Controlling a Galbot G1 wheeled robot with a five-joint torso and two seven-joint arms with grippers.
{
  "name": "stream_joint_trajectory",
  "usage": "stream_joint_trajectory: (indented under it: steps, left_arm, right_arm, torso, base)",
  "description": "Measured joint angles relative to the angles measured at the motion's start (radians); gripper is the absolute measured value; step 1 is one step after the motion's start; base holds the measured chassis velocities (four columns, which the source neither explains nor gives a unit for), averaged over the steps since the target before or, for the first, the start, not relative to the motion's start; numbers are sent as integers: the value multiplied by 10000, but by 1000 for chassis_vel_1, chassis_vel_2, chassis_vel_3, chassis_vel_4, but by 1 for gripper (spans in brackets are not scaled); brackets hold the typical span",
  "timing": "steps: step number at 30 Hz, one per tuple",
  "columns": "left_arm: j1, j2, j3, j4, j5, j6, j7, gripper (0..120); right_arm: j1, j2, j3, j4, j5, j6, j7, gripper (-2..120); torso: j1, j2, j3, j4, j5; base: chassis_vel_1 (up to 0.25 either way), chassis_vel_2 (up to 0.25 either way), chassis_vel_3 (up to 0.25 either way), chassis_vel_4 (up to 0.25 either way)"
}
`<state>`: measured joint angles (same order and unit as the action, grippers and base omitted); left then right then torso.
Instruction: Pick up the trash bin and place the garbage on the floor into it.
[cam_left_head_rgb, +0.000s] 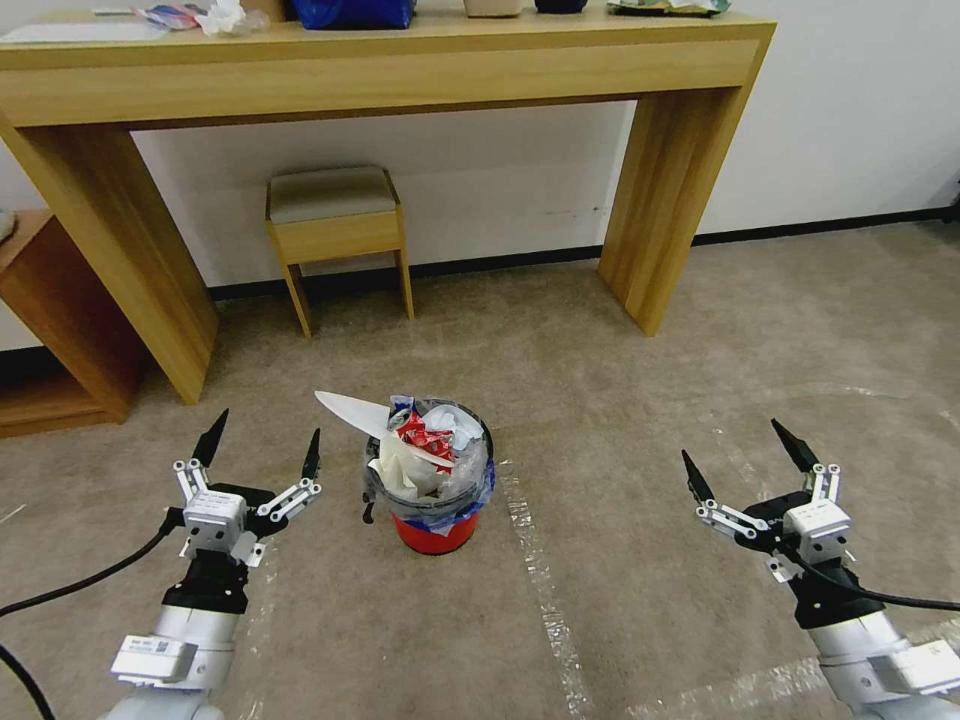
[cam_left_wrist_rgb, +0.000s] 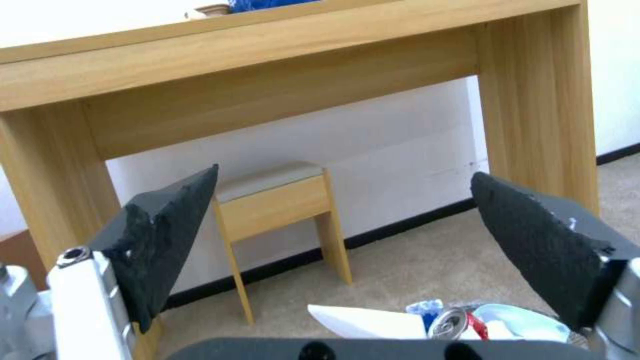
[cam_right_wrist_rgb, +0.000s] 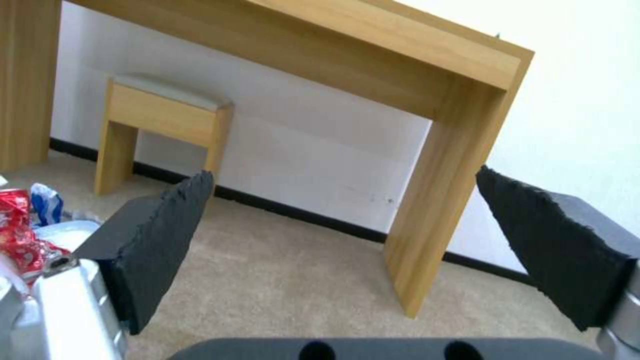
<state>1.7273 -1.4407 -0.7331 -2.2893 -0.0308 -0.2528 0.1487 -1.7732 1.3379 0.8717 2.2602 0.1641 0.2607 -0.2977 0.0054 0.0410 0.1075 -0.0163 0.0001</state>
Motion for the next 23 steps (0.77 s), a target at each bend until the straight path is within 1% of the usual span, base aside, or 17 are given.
stream_joint_trajectory:
  steps: [3,11,15,23]
  left_arm:
    - [72,-54,18,0,52,-131,-32,100]
    - [134,-185,149,10,211,-172,-73,100]
    - [170,-198,157,10,375,-197,-82,100]
    - [191,-192,264,32,421,-197,-202,100]
  right_arm:
    - [49,-14,-52,-47,-1,-14,5,100]
    - [128,8,-288,-200,-189,-8,17,100]
    - [151,-16,-314,-236,-207,0,7,100]
    - [251,31,-399,-264,-247,-4,-7,100]
  torso:
    - [0,0,0,0,-1]
    - [0,0,0,0,0]
    - [0,0,0,0,-1]
    - [-1,0,0,1,-1]
  base:
    - [0,0,0,0]
    - [0,0,0,0]
    - [0,0,0,0]
    - [0,0,0,0]
